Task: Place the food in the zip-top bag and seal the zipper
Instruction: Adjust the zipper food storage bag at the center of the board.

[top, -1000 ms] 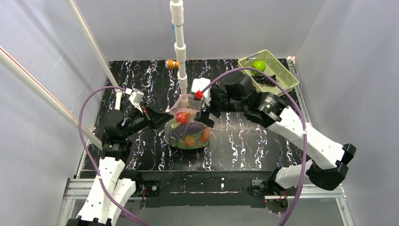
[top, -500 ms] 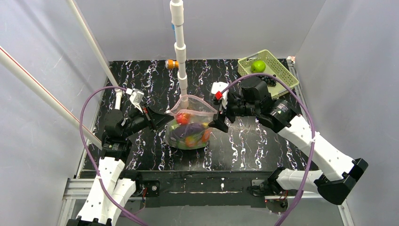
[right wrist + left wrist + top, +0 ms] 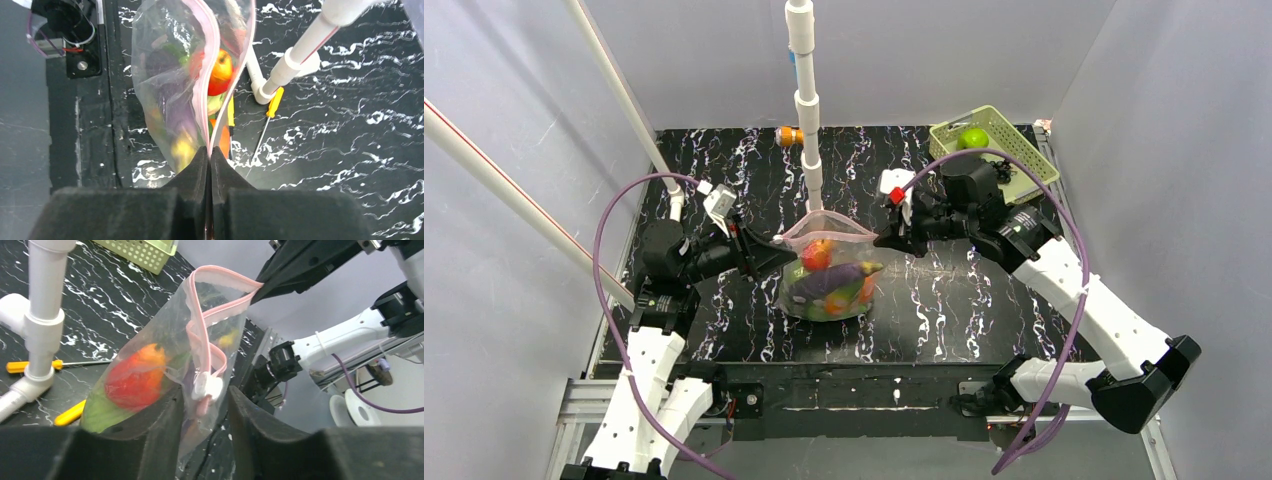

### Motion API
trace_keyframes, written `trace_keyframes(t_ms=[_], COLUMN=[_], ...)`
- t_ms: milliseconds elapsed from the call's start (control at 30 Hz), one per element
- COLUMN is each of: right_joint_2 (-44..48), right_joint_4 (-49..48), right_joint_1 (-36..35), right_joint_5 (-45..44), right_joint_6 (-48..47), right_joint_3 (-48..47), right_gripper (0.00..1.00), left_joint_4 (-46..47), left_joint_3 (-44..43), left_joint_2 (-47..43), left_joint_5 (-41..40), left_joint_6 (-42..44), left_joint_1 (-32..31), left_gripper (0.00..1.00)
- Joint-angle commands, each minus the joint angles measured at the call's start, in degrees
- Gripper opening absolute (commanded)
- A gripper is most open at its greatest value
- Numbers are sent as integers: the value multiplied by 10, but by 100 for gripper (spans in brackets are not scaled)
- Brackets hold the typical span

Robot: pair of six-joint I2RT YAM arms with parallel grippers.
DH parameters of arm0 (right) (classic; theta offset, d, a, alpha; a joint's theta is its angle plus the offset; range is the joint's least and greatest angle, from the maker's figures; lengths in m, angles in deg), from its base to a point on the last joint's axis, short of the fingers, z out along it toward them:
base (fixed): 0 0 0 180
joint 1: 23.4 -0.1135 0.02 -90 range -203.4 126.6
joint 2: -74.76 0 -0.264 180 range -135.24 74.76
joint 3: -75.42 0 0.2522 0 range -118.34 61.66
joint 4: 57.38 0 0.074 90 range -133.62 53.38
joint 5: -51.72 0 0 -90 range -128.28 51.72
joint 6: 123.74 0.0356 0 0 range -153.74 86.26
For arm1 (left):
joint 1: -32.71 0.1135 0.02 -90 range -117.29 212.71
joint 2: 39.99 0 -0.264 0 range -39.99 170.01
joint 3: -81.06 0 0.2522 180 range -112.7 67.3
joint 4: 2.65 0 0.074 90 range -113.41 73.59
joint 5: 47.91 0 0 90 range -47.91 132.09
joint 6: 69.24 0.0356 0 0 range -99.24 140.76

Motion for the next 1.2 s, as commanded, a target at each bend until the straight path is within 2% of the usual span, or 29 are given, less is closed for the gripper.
trace_keyframes(t_ms=[0, 100, 267, 433, 533, 700, 800, 900, 1000, 1033, 1167], right_joint_2=[44, 56, 47, 36, 34, 35, 36, 31, 29, 31, 49], right_joint_4=[-9, -4, -3, -1, -7, 1, -1, 6, 9, 9, -15], right_joint_1=[24, 32, 48, 59, 63, 64, 64, 64, 64, 65, 65], right_joint_5=[55, 81, 94, 112, 127, 131, 132, 130, 118, 106, 0], right_joint_6=[-16, -18, -8, -4, 4, 2, 2, -3, -10, -13, -22], right_joint_3=[16, 24, 16, -1, 0, -2, -2, -10, -14, -12, 10], right_gripper=[1, 1, 1, 1, 1, 1, 1, 1, 1, 1, 1], left_joint_4=[-22, 43, 116, 234, 296, 442, 524, 564, 507, 470, 336], left_joint_3=[-18, 0, 23, 103, 153, 203, 214, 213, 210, 206, 181], left_joint_2=[-10, -4, 5, -37, -52, -32, -2, 27, 4, -10, -44], left_joint_5=[51, 66, 90, 44, 3, -41, -23, 17, 23, 21, 35], left_joint_6=[49, 44, 36, 12, 2, -44, -73, -91, -51, -29, 44], left_joint_1=[3, 3, 3, 3, 3, 3, 2, 2, 2, 2, 2], left_gripper=[47, 52, 49, 49, 56, 61, 60, 48, 17, 10, 1])
